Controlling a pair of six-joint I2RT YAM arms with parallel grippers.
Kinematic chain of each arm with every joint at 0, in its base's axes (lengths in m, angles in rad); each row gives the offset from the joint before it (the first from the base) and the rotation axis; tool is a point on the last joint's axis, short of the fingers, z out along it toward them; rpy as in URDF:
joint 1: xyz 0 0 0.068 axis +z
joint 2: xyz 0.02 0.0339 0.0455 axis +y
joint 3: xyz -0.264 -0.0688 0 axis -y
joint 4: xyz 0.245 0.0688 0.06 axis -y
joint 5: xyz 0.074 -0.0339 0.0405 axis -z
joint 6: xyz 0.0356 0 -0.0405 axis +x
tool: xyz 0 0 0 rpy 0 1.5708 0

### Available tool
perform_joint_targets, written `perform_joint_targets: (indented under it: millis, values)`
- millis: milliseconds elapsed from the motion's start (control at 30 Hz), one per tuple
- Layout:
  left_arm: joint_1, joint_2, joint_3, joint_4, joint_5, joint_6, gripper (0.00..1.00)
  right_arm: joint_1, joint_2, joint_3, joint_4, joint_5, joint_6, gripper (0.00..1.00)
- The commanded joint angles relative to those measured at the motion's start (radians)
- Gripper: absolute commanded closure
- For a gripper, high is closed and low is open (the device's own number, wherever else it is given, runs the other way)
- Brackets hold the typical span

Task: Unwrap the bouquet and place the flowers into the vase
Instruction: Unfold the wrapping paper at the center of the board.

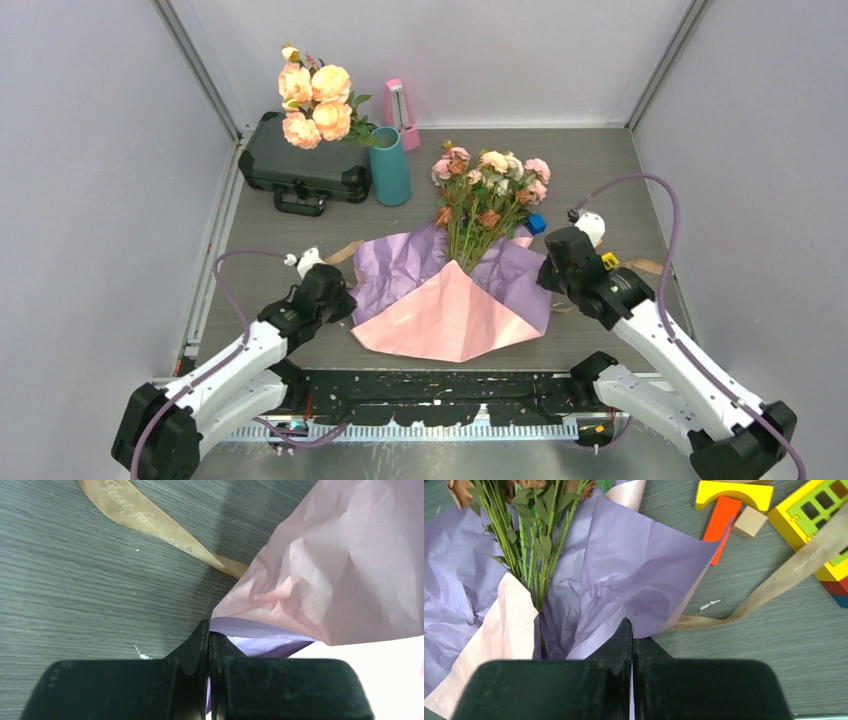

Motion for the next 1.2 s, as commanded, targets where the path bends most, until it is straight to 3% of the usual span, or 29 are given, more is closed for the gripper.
perform_joint_targets:
  millis: [0, 67, 167, 233, 300, 433, 567, 767, 900, 1167]
  values:
    - [0.008, -0.083, -0.022, -0.014, -0.038, -0.068, 1.0, -0.005, -0.129, -0.047, -0.057, 0.097, 0.104, 1.0]
    - [0.008, -0.111, -0.022, -0.025, -0.028, -0.063, 0.99, -0.005, -0.181, -0.071, -0.071, 0.088, 0.138, 0.97]
    - [0.008, -0.139, 0.017, -0.067, -0.022, -0.03, 0.86, -0.005, -0.249, -0.087, -0.101, 0.073, 0.174, 0.84]
    - [0.008, -0.153, 0.061, -0.107, -0.021, 0.008, 0.76, -0.005, -0.276, -0.078, -0.139, 0.081, 0.187, 0.58]
    - [0.008, -0.157, 0.12, -0.155, -0.02, 0.054, 0.63, -0.006, -0.295, -0.056, -0.181, 0.094, 0.202, 0.41]
    - [0.008, -0.144, 0.258, -0.255, -0.03, 0.146, 0.36, -0.005, -0.314, 0.035, -0.238, 0.136, 0.215, 0.24]
    - [0.008, -0.101, 0.39, -0.328, -0.024, 0.226, 0.23, -0.005, -0.3, 0.141, -0.233, 0.135, 0.17, 0.22]
    - [0.007, -0.04, 0.495, -0.296, 0.113, 0.277, 0.2, -0.005, -0.233, 0.291, -0.196, 0.084, 0.051, 0.22]
    - [-0.019, 0.056, 0.483, -0.163, 0.304, 0.254, 0.23, -0.006, -0.145, 0.326, -0.136, -0.074, -0.001, 0.26]
    - [-0.242, 0.319, 0.462, 0.167, 0.382, 0.185, 0.28, -0.004, 0.03, 0.142, 0.11, -0.453, 0.048, 0.39]
